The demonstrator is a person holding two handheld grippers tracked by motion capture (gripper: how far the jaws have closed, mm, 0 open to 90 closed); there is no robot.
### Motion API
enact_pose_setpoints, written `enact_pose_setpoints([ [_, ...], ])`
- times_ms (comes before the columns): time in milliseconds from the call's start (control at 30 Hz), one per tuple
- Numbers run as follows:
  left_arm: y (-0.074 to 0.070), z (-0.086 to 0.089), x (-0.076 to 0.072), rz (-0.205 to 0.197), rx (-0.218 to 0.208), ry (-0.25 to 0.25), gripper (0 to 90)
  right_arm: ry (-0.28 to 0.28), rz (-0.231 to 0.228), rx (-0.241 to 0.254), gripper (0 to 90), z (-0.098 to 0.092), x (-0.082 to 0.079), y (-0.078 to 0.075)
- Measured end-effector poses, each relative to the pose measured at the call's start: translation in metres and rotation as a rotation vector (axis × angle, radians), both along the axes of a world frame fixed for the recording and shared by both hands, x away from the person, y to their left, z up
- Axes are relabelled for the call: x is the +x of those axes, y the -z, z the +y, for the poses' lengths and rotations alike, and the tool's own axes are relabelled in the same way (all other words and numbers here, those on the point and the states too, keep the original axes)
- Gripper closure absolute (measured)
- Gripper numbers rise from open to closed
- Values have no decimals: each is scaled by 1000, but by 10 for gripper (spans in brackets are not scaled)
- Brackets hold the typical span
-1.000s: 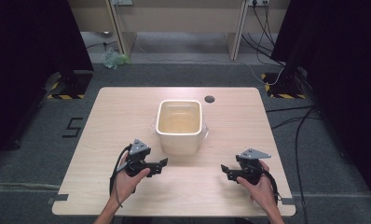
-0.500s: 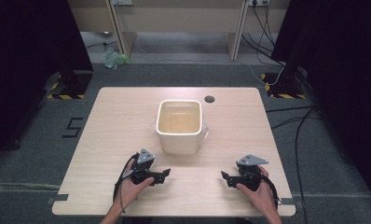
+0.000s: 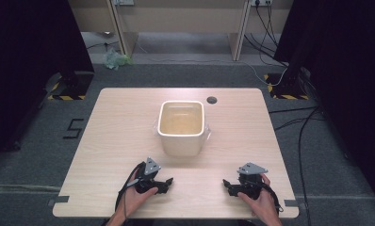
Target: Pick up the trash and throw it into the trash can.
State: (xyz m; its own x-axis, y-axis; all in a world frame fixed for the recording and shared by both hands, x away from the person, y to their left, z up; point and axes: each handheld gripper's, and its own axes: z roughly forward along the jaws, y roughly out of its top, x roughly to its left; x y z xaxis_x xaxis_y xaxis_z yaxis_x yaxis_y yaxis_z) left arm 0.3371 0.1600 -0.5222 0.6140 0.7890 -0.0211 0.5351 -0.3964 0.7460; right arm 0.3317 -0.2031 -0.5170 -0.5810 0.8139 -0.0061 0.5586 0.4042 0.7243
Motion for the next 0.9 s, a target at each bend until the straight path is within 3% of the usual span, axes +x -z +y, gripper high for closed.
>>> enact_pose_setpoints([
  [167, 0, -1, -7, -2, 6, -38, 144, 3, 1, -2, 156, 0, -2, 0],
  [900, 0, -1, -6, 6, 10, -24, 109, 12, 7, -8, 133, 1, -1, 0],
])
